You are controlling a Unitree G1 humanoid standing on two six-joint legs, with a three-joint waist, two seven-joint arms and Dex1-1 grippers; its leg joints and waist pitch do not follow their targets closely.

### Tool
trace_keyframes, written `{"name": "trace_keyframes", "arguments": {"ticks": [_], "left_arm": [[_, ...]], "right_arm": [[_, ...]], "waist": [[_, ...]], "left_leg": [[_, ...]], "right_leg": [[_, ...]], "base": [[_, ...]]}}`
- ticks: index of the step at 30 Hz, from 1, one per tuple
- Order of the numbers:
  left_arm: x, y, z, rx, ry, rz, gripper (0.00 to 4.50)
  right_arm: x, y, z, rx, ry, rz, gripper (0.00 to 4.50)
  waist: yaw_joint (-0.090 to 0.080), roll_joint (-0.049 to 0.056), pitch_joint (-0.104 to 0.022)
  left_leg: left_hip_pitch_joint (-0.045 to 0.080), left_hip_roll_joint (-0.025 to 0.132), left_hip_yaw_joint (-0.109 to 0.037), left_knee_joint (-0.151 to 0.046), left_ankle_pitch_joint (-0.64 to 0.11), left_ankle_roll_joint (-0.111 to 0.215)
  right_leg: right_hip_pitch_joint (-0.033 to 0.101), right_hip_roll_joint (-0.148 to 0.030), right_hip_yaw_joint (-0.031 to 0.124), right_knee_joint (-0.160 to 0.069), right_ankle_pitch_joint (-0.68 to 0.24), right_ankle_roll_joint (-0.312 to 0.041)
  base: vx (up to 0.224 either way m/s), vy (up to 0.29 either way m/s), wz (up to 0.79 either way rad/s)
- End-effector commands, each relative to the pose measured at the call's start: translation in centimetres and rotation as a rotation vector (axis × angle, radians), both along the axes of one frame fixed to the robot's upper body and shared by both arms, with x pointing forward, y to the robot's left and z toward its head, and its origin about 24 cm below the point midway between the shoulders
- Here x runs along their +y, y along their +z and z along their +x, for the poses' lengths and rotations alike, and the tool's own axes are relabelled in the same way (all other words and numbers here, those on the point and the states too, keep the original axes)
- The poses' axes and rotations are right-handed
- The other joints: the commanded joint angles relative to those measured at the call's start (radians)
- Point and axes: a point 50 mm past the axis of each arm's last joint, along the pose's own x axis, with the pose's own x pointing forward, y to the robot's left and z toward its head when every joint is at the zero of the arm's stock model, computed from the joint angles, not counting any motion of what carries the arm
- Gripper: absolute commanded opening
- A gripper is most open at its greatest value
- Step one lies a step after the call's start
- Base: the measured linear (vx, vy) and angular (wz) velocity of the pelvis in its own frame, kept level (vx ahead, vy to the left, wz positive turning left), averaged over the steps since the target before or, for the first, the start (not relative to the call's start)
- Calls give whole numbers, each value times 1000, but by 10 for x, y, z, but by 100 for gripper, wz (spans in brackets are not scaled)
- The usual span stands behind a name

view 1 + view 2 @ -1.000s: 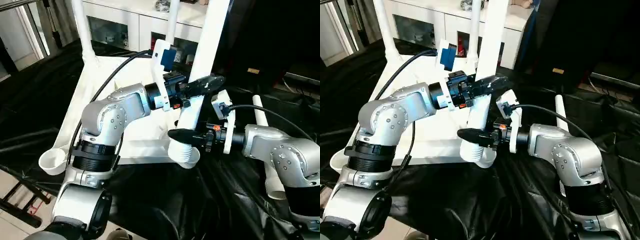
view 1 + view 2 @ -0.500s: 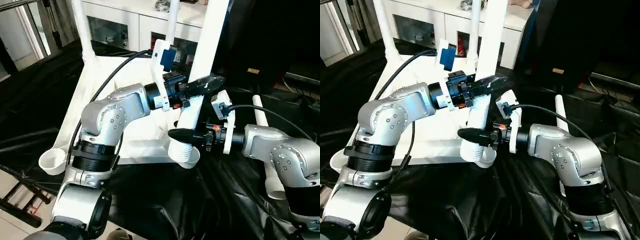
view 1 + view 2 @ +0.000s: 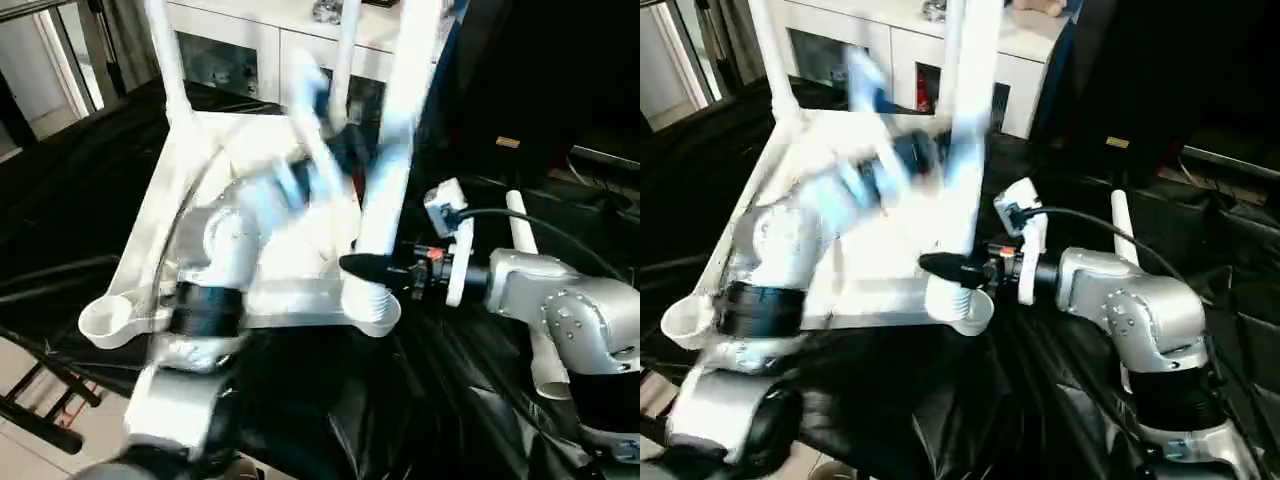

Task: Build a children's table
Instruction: Pick table leg, then insert table leg to table base

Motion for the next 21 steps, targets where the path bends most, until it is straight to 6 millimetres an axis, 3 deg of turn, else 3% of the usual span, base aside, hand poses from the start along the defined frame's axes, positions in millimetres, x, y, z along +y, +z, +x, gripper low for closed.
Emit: {"name": "trace_keyframes", "arguments": {"ticks": [1,3,9,11,14,15,16,18,21], "left_arm": [[25,18,5,8,46,-242,303],[31,19,6,4,59,-243,303],[33,3,6,2,115,-106,303],[37,-11,13,27,211,28,303],[40,-46,16,-18,295,422,303],[40,-47,16,-18,295,425,303],[41,-68,12,-58,272,631,303],[40,-82,5,-103,212,748,303],[35,-99,-11,-138,52,835,303]], "right_arm": [[-4,0,3,-11,-62,32,189],[-5,-3,4,-10,-94,34,189],[-9,-6,9,-18,-189,50,189],[-14,-8,16,-51,-293,27,189],[-26,-14,26,-100,-443,-43,189],[-26,-14,26,-101,-444,-43,189],[-35,-18,31,-131,-521,-99,189],[-40,-20,32,-145,-567,-118,189],[-49,-27,33,-175,-624,-177,189]], "waist": [[6,-16,-75],[6,-18,-74],[8,-7,-75],[9,-6,-74],[11,-3,-74],[9,-3,-75],[7,-6,-75],[7,-4,-76],[5,-5,-76]], "left_leg": [[9,27,-6,-63,-134,-6],[10,26,-5,-62,-134,-6],[18,33,-7,-68,-152,-23],[19,33,-8,-72,-166,-37],[20,33,-10,-77,-179,-64],[20,33,-11,-79,-177,-71],[20,31,-9,-79,-176,-72],[20,32,-10,-79,-167,-80],[21,33,-5,-77,-154,-73]], "right_leg": [[61,-60,37,-67,-180,-154],[58,-58,36,-67,-188,-159],[52,-56,38,-68,-201,-131],[47,-55,38,-70,-217,-105],[47,-56,40,-72,-245,-60],[46,-55,41,-71,-245,-42],[47,-54,41,-70,-238,-45],[44,-57,41,-66,-232,-50],[43,-57,41,-58,-171,-104]], "base": [[0,0,0],[0,0,0],[0,0,0],[0,0,0],[0,0,0],[0,0,0],[0,0,0],[0,0,0],[0,0,0]]}}
